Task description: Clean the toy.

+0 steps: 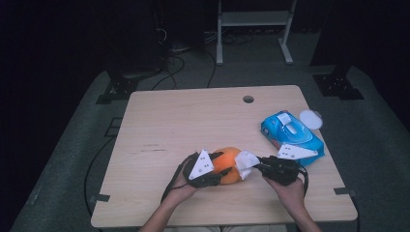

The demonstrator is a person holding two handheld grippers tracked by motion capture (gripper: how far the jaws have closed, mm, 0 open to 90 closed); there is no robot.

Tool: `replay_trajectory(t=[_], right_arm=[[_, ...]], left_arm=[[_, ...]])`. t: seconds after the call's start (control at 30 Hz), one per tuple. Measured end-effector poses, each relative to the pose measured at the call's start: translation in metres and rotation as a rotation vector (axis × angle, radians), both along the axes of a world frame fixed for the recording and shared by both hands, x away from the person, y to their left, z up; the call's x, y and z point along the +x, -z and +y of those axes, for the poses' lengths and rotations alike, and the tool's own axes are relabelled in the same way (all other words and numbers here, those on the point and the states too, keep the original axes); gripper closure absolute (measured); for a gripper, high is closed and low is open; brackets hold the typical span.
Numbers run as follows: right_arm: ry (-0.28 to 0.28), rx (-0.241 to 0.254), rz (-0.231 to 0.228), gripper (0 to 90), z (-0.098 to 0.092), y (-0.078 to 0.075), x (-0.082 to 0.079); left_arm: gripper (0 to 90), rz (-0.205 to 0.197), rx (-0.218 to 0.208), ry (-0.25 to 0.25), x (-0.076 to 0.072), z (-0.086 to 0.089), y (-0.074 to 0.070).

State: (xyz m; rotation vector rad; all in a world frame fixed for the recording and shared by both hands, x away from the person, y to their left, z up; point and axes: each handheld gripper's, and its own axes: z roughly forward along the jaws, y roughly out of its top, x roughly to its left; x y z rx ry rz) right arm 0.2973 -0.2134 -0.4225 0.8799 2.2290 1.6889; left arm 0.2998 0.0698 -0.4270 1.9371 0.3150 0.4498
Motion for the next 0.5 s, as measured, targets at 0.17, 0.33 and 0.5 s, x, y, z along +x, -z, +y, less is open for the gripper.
replay_trajectory(t=[0.17, 0.33, 0.5], right_arm=[[-0.034, 0.003, 0.047, 81.8, 0.007, 0.012, 0.0], [-0.023, -0.052, 0.019, 81.8, 0.012, 0.009, -0.002], [0.038, -0.048, 0.088, 81.8, 0.0, 0.024, 0.009]], left_arm=[[23.1, 0.205, -0.143, -0.026, 0.012, 0.013, -0.003], [38.4, 0.225, -0.107, -0.036, 0.014, 0.027, 0.004], [36.5, 0.228, -0.116, -0.032, 0.016, 0.032, 0.005]])
